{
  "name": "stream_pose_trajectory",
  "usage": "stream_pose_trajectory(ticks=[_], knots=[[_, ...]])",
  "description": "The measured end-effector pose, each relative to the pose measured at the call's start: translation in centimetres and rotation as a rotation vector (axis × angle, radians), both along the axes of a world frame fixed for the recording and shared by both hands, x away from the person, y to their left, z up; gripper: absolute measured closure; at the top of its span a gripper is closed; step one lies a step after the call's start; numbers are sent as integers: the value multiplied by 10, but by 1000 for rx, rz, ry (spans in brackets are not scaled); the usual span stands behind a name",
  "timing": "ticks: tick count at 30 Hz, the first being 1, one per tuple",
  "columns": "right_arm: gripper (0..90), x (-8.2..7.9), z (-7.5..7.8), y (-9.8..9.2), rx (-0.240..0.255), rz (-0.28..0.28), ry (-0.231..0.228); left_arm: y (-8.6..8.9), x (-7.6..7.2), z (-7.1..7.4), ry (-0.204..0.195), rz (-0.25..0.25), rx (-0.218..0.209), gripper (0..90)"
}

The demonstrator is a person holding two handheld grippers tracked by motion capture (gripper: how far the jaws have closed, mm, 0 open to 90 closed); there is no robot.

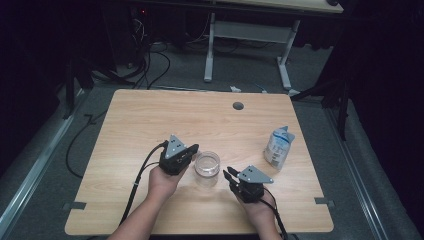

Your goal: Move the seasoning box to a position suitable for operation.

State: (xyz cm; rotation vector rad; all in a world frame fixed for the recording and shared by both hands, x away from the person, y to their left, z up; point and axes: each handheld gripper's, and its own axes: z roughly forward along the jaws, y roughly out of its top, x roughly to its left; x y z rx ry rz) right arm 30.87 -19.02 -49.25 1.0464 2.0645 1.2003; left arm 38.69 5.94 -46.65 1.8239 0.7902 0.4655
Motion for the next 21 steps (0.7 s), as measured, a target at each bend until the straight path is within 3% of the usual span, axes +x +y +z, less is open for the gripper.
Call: stream_pose_trajectory(ticks=[7, 21], knots=[[895, -4, 6, 4, 13, 26, -16, 0, 1, -1, 3, 3, -7, 900], [900, -7, 15, 17, 32, 74, -60, 1, 2, -2, 10, 3, -15, 900]])
